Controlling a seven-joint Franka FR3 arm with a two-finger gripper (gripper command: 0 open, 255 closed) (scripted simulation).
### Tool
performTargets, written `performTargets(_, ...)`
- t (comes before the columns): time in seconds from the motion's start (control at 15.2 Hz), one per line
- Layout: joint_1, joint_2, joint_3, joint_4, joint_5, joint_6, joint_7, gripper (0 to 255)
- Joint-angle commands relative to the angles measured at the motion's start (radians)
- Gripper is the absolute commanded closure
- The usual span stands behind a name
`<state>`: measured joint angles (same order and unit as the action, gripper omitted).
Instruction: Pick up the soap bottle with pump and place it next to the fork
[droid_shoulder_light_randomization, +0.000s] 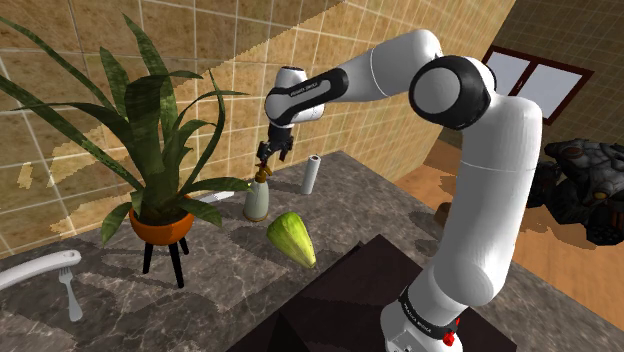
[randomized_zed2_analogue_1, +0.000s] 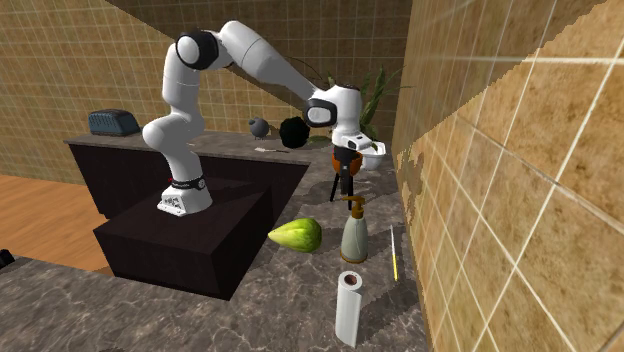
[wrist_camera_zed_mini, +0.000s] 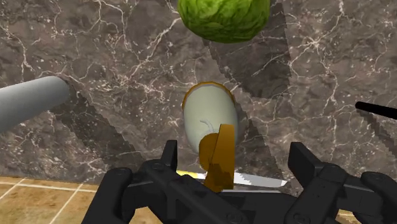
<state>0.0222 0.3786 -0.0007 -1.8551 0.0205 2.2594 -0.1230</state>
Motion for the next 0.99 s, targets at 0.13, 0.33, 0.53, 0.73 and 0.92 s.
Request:
performTargets(0.13, 0.005, 0.133, -0.002, 0.134, -0.009, -0.002, 0.006, 0)
performTargets(0.33, 0.005, 0.157, -0.002, 0.129, -0.009, 0.028, 0.006, 0)
performTargets(0.53, 0.005, 0.182, -0.002, 0.126, -0.009, 0.056, 0.006, 0)
performTargets(0.73, 0.005, 0.196, -0.002, 0.125, -0.009, 0.071, 0.006, 0)
performTargets(0.92, 0.005, 0.196, -0.002, 0.125, -0.009, 0.071, 0.006, 0)
